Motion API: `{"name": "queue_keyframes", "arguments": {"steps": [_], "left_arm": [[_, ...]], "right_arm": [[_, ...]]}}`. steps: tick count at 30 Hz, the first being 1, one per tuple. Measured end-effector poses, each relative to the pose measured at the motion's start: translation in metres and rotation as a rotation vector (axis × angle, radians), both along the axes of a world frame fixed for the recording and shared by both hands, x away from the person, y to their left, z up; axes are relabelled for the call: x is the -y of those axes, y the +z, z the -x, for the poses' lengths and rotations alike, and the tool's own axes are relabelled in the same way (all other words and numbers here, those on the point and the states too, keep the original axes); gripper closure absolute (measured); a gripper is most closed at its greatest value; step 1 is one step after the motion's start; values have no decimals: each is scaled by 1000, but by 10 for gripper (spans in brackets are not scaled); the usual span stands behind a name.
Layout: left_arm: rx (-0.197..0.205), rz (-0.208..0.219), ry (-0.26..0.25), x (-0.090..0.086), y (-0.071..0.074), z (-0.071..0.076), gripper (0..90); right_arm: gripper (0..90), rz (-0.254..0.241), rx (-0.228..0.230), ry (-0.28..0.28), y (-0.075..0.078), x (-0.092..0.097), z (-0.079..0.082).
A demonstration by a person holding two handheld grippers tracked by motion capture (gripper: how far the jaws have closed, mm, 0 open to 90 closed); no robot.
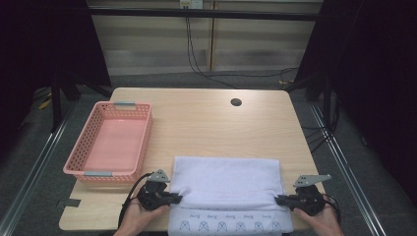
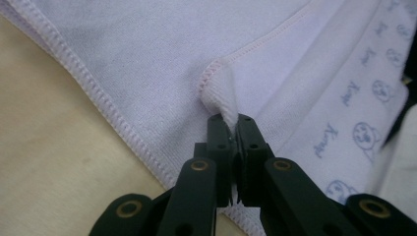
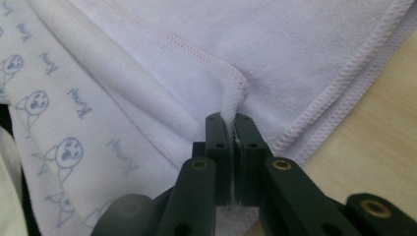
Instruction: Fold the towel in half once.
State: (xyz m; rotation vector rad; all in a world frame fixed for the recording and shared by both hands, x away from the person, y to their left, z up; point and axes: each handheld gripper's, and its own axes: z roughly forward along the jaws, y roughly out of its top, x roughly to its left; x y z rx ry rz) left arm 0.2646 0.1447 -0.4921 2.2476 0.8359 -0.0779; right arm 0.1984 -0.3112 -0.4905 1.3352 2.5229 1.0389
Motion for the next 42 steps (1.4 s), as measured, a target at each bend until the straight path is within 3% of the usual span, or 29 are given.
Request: {"name": "queue_keyframes", "arguments": {"steps": [3,12,15,18,23,24,28,33,36,39,42], "left_arm": [[9,-3,1,2,0,-8,870],[31,4,74,15,-4,-61,870],[-7,18,102,17,-4,-81,871],[7,28,143,22,-6,-103,871],[46,-27,178,32,-4,-133,871],[41,-21,204,33,-4,-139,871],[45,-41,228,35,-4,-161,871],[40,8,269,30,-9,-187,871],[78,15,277,31,-11,-199,871],[76,40,306,33,-13,-208,871],[67,26,296,34,-12,-215,871]], "right_arm": [[867,-4,4,-15,-1,2,-11],[868,2,22,-53,-3,9,-55],[868,-5,25,-75,-4,11,-73],[868,9,39,-81,-5,12,-92],[868,16,49,-111,-6,14,-130],[868,22,45,-127,-6,14,-138],[867,34,67,-161,-7,13,-168],[867,8,76,-207,-11,11,-197],[867,-15,79,-234,-13,11,-209],[866,34,88,-246,-10,8,-222],[867,47,105,-258,-11,6,-229]]}}
